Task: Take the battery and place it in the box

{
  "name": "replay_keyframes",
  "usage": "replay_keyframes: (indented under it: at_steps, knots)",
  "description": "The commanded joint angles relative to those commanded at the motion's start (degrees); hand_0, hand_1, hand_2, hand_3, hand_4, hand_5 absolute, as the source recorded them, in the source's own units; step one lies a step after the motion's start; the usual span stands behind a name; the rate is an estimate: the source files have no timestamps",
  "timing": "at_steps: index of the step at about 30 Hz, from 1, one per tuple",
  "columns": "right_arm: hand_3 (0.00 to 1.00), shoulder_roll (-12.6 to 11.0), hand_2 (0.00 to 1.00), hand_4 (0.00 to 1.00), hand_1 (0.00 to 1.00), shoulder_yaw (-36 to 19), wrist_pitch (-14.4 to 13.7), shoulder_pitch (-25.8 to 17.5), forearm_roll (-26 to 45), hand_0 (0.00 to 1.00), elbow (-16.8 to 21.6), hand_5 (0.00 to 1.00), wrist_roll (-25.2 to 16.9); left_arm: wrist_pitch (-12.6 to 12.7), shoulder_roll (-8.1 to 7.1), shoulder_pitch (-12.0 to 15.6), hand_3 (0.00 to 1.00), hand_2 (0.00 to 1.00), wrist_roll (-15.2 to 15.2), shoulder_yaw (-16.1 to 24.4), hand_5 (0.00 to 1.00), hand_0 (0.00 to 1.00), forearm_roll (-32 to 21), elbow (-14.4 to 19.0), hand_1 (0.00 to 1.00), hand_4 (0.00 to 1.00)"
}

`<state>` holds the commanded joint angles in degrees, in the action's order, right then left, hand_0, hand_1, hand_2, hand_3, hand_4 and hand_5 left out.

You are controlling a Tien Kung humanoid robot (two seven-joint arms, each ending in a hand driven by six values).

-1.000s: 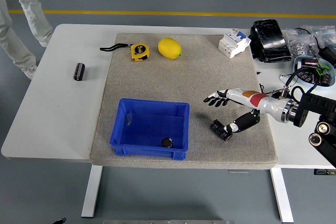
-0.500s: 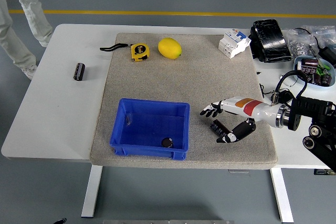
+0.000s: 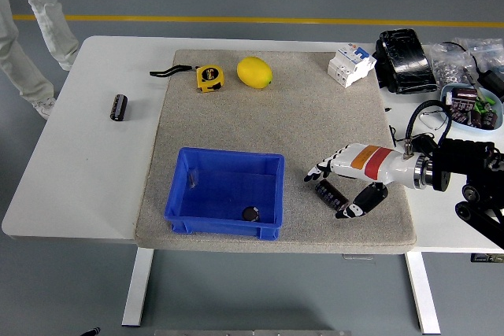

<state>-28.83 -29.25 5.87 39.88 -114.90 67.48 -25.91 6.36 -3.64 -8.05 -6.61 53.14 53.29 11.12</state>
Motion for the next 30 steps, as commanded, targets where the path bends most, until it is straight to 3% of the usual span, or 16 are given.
replay_keyframes:
  at_steps: [18, 30]
  knots:
    - [0.826, 0.81, 0.761, 0.847, 0.695, 6.76, -6.21, 4.36, -5.08, 0.715, -4.12, 0.17, -2.99, -0.11, 0.16, -0.11, 0.632, 0.813, -0.28, 0.1, 0.597, 0.683, 0.7, 0.15, 0.782, 0.724]
    - [0.827, 0.15, 0.761, 0.829, 0.695, 8.09, -7.33, 5.48, -5.54, 0.716, -5.73, 0.152, -3.48, -0.03, 0.28, -0.43, 0.632, 0.815, -0.08, -0.95, 0.597, 0.706, -0.73, 0.17, 0.785, 0.725]
